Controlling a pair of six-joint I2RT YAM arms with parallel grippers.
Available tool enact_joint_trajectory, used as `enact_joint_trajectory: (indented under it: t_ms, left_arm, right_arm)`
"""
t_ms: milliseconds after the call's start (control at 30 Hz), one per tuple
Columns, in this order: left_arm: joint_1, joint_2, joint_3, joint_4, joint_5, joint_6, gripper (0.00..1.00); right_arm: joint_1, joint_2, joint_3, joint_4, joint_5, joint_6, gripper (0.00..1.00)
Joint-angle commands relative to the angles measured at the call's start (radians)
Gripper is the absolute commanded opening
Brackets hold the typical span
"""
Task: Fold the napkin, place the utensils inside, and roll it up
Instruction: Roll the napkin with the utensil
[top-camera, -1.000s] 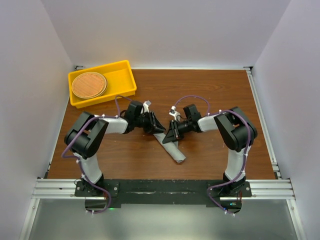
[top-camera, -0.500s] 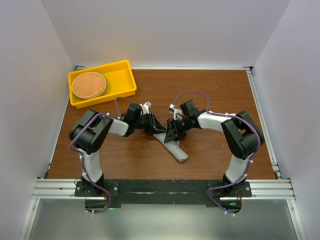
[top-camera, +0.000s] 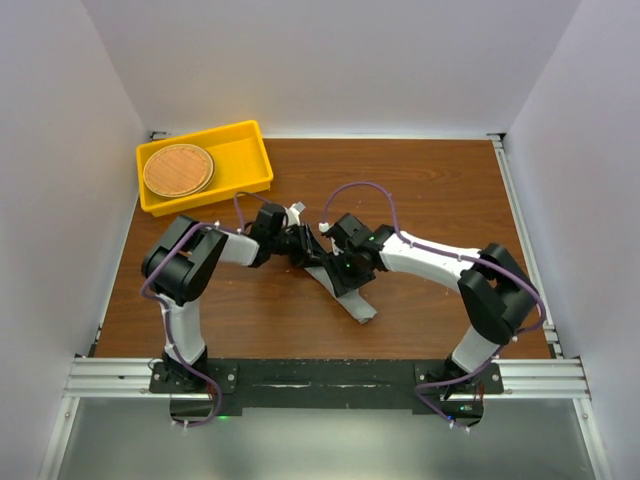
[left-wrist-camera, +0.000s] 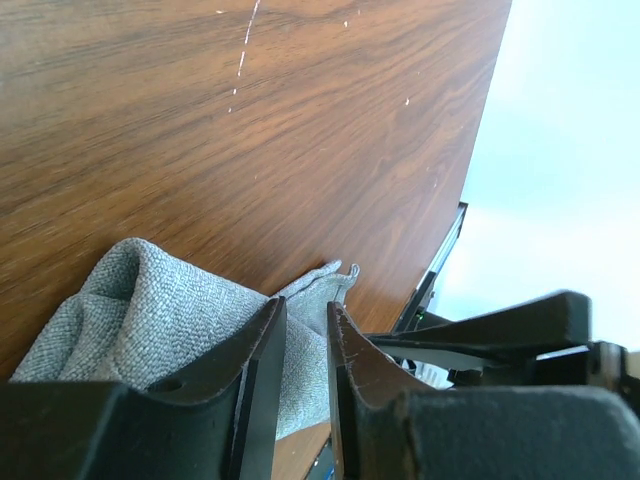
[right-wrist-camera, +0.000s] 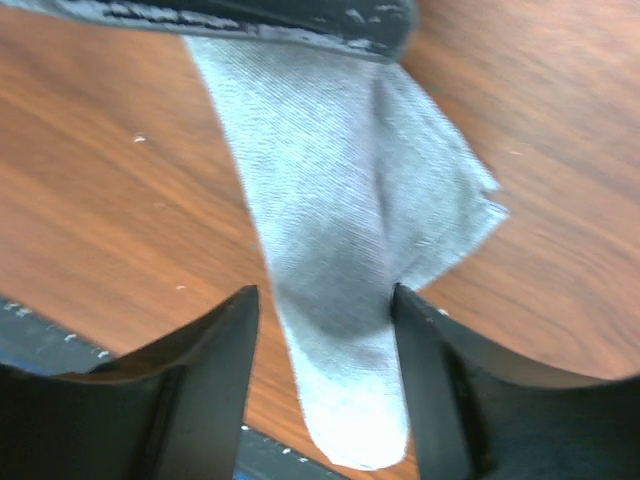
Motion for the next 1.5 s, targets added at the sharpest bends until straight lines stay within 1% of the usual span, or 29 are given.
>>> enact_joint_trajectory:
  t_ms: [0,33,133,167,233,300,333,367,433,467,533,633,700,733,833,967,1033,1167,1233,1267,1300,1333,1367,1400,1467]
  left_arm:
    - [0.016,0.035,0.027,-0.151,-0.049,0.083,0.28]
    - [0.016,0.033,0.033,-0.162,-0.05,0.088,0.28]
    - [0.014,0.033,0.053,-0.2,-0.052,0.106,0.28]
    - [0.014,0.033,0.064,-0.222,-0.053,0.117,0.28]
    - [0.016,0.039,0.079,-0.248,-0.055,0.123,0.27]
    - [0.016,0.039,0.084,-0.268,-0.05,0.124,0.27]
    - [0.014,0.039,0.085,-0.273,-0.05,0.123,0.27]
    - [0.016,0.039,0.088,-0.282,-0.046,0.118,0.27]
    - [0.016,0.042,0.09,-0.293,-0.04,0.108,0.27]
    - [0.016,0.045,0.094,-0.299,-0.035,0.105,0.27]
    - [0.019,0.053,0.102,-0.325,-0.03,0.095,0.27]
    - [0.022,0.058,0.104,-0.345,-0.027,0.086,0.27]
    - [0.026,0.058,0.105,-0.352,-0.03,0.083,0.27]
    - [0.028,0.059,0.107,-0.362,-0.03,0.08,0.28]
    - [0.036,0.059,0.107,-0.368,-0.027,0.074,0.28]
    - [0.042,0.058,0.107,-0.371,-0.023,0.072,0.29]
    - [0.042,0.056,0.108,-0.371,-0.02,0.074,0.29]
    - [0.046,0.045,0.133,-0.395,-0.029,0.098,0.32]
    - [0.053,0.027,0.151,-0.454,-0.046,0.135,0.36]
    - [0.062,0.018,0.165,-0.476,-0.05,0.147,0.38]
    - [0.068,-0.005,0.171,-0.487,-0.064,0.167,0.4]
    - [0.075,-0.019,0.177,-0.5,-0.072,0.177,0.42]
    - [0.092,-0.036,0.186,-0.51,-0.081,0.193,0.43]
    - [0.102,-0.074,0.189,-0.512,-0.096,0.201,0.5]
    - [0.138,-0.116,0.196,-0.513,-0.11,0.222,0.54]
  right_arm:
    - [0.014,-0.044,-0.047,-0.026,0.17,0.031,0.52]
    - [0.014,-0.05,-0.084,-0.012,0.17,0.034,0.5]
    - [0.014,-0.055,-0.132,0.017,0.156,0.045,0.41]
    - [0.014,-0.052,-0.133,0.019,0.152,0.045,0.37]
    - [0.018,-0.058,-0.115,0.004,0.176,0.04,0.36]
    - [0.043,-0.09,-0.057,-0.038,0.223,0.016,0.43]
    - [0.055,-0.099,-0.037,-0.045,0.233,0.0,0.55]
    - [0.081,-0.116,-0.015,-0.052,0.25,-0.03,0.61]
    - [0.104,-0.108,0.031,-0.029,0.262,-0.064,0.71]
    - [0.122,-0.086,0.043,-0.02,0.268,-0.094,0.74]
    - [0.147,-0.038,0.083,-0.009,0.317,-0.124,0.77]
    - [0.207,0.065,0.153,-0.009,0.412,-0.164,0.79]
    - [0.224,0.125,0.187,0.002,0.455,-0.176,0.79]
    - [0.236,0.146,0.201,-0.002,0.502,-0.173,0.78]
    - [0.257,0.2,0.233,-0.007,0.558,-0.159,0.77]
    - [0.27,0.241,0.226,-0.003,0.586,-0.139,0.74]
    - [0.268,0.255,0.203,0.004,0.58,-0.126,0.71]
    - [0.267,0.261,0.16,0.034,0.546,-0.098,0.57]
    - [0.242,0.258,0.137,0.056,0.514,-0.07,0.5]
    - [0.23,0.255,0.128,0.062,0.468,-0.061,0.37]
    - [0.206,0.251,0.118,0.086,0.437,-0.052,0.26]
    - [0.193,0.234,0.1,0.105,0.399,-0.056,0.21]
    - [0.184,0.222,0.089,0.147,0.303,-0.066,0.13]
    - [0.164,0.209,0.08,0.164,0.263,-0.072,0.07]
    - [0.132,0.167,0.052,0.203,0.154,-0.072,0.03]
